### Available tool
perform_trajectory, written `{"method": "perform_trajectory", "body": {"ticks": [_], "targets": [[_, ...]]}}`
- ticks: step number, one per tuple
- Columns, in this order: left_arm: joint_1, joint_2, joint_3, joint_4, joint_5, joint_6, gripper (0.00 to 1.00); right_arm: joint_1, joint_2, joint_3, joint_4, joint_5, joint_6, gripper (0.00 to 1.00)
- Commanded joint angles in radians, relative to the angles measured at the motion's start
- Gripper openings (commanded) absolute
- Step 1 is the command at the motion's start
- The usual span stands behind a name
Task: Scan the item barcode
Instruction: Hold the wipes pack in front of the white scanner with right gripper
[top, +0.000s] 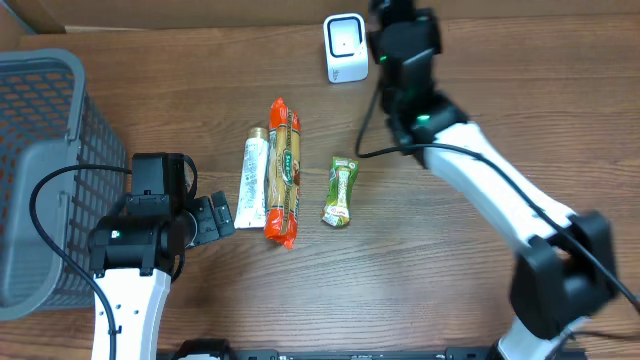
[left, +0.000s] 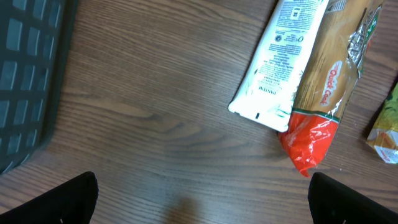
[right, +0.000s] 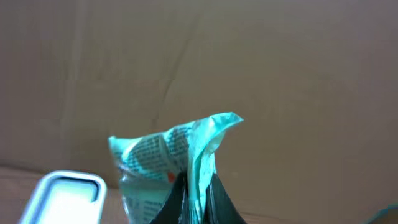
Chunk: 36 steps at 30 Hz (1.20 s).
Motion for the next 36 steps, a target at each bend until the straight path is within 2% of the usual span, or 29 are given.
{"method": "perform_trajectory", "body": {"ticks": [1,10,29,32,36], "targets": [[0.0,0.003,-0.005,0.003,-0.013,-0.01,1.0,0.03,0.074,0.01,0.096,0.084,-0.279,0.04],[0.0,0.003,-0.005,0.003,-0.013,-0.01,1.0,0.026,0.139,0.01,0.145,-0.058,-0.296,0.04],[0.0,0.003,-0.005,0.003,-0.013,-0.01,1.0,0.044,0.15,0.01,0.155,-0.063,-0.278,0.04],[0.0,0.003,-0.005,0.003,-0.013,-0.01,1.0,0.039,0.151,0.01,0.154,-0.109,-0.341,0.04],[0.0,0.003,-0.005,0.003,-0.013,-0.01,0.99,0.037,0.163,0.01,0.155,-0.21,-0.513,0.04]]}}
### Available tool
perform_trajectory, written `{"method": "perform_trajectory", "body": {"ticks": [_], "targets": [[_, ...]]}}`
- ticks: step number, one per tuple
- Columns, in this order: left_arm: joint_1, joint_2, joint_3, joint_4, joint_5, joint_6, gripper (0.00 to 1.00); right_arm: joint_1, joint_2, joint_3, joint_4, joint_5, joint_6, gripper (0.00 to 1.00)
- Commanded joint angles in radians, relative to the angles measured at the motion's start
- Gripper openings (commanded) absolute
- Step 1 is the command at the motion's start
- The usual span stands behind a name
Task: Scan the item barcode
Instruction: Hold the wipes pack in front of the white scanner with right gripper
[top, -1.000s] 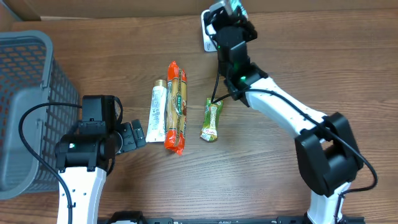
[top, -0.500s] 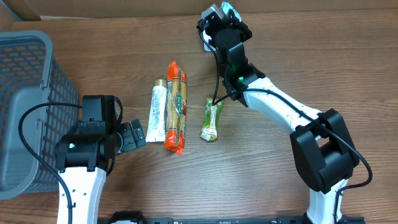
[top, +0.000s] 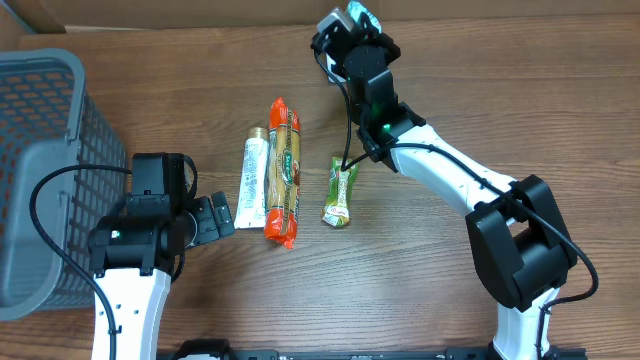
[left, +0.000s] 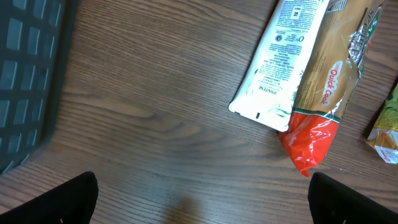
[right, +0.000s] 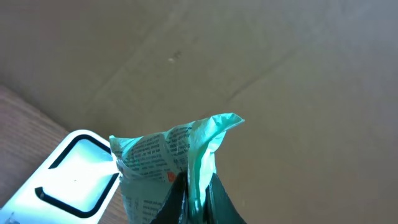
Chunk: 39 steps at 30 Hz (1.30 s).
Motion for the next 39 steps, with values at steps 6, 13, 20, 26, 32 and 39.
{"method": "perform_trajectory", "body": {"ticks": [6,13,20,26,32,39], "targets": [[0.0,0.003,-0.005,0.003,-0.013,-0.01,1.0,-0.016,0.107,0.012,0.175,-0.144,-0.359,0.04],[0.0,0.003,-0.005,0.003,-0.013,-0.01,0.99,-0.045,0.266,0.055,0.378,-0.202,-0.549,0.04],[0.0,0.003,-0.005,0.003,-0.013,-0.01,1.0,-0.071,0.317,0.109,0.384,-0.251,-0.552,0.04],[0.0,0.003,-0.005,0.003,-0.013,-0.01,0.99,-0.071,0.317,0.138,0.388,-0.257,-0.552,0.04],[0.0,0.003,-0.005,0.003,-0.013,-0.01,1.0,-0.071,0.317,0.138,0.389,-0.257,-0.552,0.04],[0.0,0.003,-0.005,0.003,-0.013,-0.01,1.0,-0.071,0.317,0.138,0.388,-0.257,-0.552,0.04]]}}
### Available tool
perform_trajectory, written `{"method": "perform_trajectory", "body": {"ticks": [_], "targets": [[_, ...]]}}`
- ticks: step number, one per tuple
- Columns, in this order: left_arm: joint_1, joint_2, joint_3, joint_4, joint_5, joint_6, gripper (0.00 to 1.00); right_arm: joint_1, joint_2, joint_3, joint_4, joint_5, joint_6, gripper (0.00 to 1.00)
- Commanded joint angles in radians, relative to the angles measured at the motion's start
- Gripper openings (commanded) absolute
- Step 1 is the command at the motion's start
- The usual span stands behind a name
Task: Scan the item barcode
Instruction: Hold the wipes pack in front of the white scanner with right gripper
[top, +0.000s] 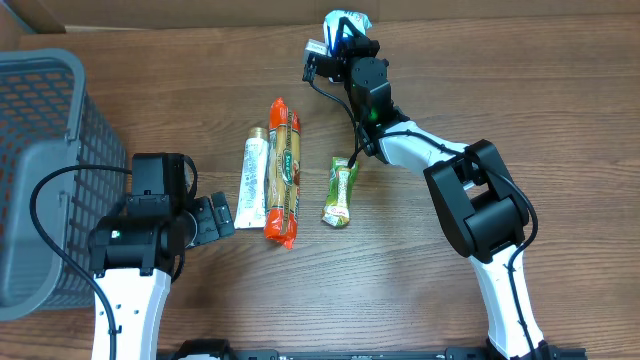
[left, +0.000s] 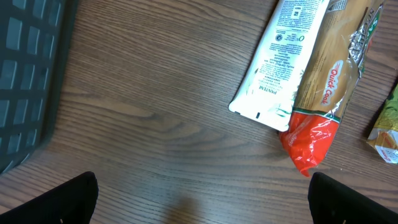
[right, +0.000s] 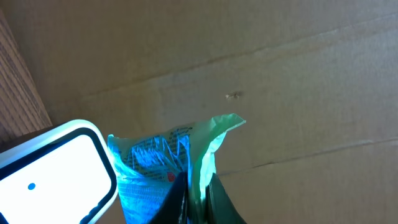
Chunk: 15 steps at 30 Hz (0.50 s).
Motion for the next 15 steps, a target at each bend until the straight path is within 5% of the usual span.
{"method": "perform_trajectory", "body": {"ticks": [1,7,15], "targets": [[0.0,0.003,-0.004,0.003,-0.013,-0.01,0.99,-0.005,-0.01,0.034,0.014,-0.008,0.003,0.04],[0.0,0.003,-0.004,0.003,-0.013,-0.01,1.0,0.008,-0.018,0.034,0.014,-0.005,0.01,0.04],[0.0,0.003,-0.004,0.003,-0.013,-0.01,0.99,0.04,-0.21,0.034,-0.151,0.138,0.285,0.04]]}}
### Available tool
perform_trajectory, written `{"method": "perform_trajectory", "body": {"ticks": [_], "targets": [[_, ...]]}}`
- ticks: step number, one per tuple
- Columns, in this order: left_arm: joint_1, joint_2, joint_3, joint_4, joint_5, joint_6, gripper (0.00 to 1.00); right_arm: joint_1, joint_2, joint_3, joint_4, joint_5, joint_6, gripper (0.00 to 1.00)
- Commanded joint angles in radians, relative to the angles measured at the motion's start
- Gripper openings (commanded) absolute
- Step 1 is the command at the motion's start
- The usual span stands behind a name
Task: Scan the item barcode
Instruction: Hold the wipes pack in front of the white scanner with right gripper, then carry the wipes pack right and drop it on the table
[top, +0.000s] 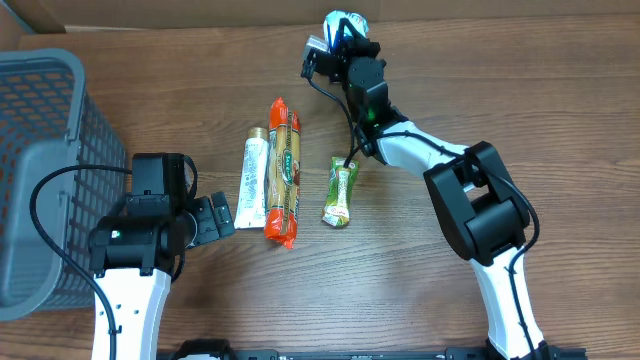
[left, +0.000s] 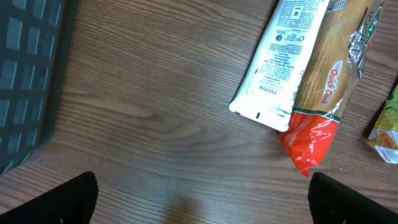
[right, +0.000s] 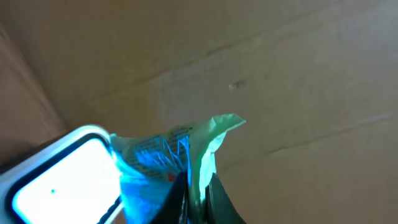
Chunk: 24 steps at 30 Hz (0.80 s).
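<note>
My right gripper (right: 196, 194) is shut on the edge of a teal-green printed packet (right: 155, 158), held upright at the back of the table. Just left of it is the white scanner (right: 53, 186); its lit face casts blue light on the packet. From overhead the packet (top: 347, 20) shows above the right gripper (top: 340, 34), and the arm hides most of the scanner. My left gripper (left: 202, 208) is open, low over bare wood, and holds nothing; overhead it (top: 215, 218) sits left of the items.
A white tube (top: 254, 182), an orange pasta pack (top: 283, 172) and a small green packet (top: 341, 192) lie mid-table. A grey mesh basket (top: 40, 150) stands at the left edge. A cardboard wall (right: 280, 74) closes off the back.
My right gripper has turned slightly with the packet, still against the scanner; the scanner's face now sits lower in the right wrist view. The left arm and the table items are unmoved.
My right gripper first held the packet to the right of the scanner. It then stood over the scanner with the packet beside its face. Then, as now, the packet stood close to the lit face, tinted blue. The left arm stayed still throughout.
</note>
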Motion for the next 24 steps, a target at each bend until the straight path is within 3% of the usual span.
{"method": "perform_trajectory", "body": {"ticks": [1,2,4,9,12,15,18,24], "targets": [[0.0,0.003,-0.004,0.004,-0.013,-0.01,0.99,0.034,-0.216,0.034,-0.156,0.085,0.176,0.04],[0.0,0.003,-0.004,0.004,-0.013,-0.01,1.0,0.042,-0.245,0.034,-0.221,0.088,0.221,0.04],[0.0,0.003,-0.004,0.004,-0.013,-0.01,1.0,0.065,-0.34,0.034,-0.428,0.067,0.443,0.04],[0.0,0.003,-0.004,0.004,-0.013,-0.01,1.0,0.027,-0.575,0.034,-0.912,-0.256,1.187,0.04],[0.0,0.003,-0.004,0.004,-0.013,-0.01,0.99,-0.045,-0.654,0.034,-1.132,-0.423,1.463,0.04],[0.0,0.003,-0.004,0.004,-0.013,-0.01,1.0,-0.147,-0.685,0.034,-1.348,-0.443,1.737,0.04],[0.0,0.003,-0.004,0.004,-0.013,-0.01,1.0,-0.302,-0.676,0.014,-1.559,-0.43,1.893,0.04],[0.0,0.003,-0.004,0.004,-0.013,-0.01,1.0,-0.557,-0.673,-0.163,-1.565,-0.421,1.923,0.04]]}}
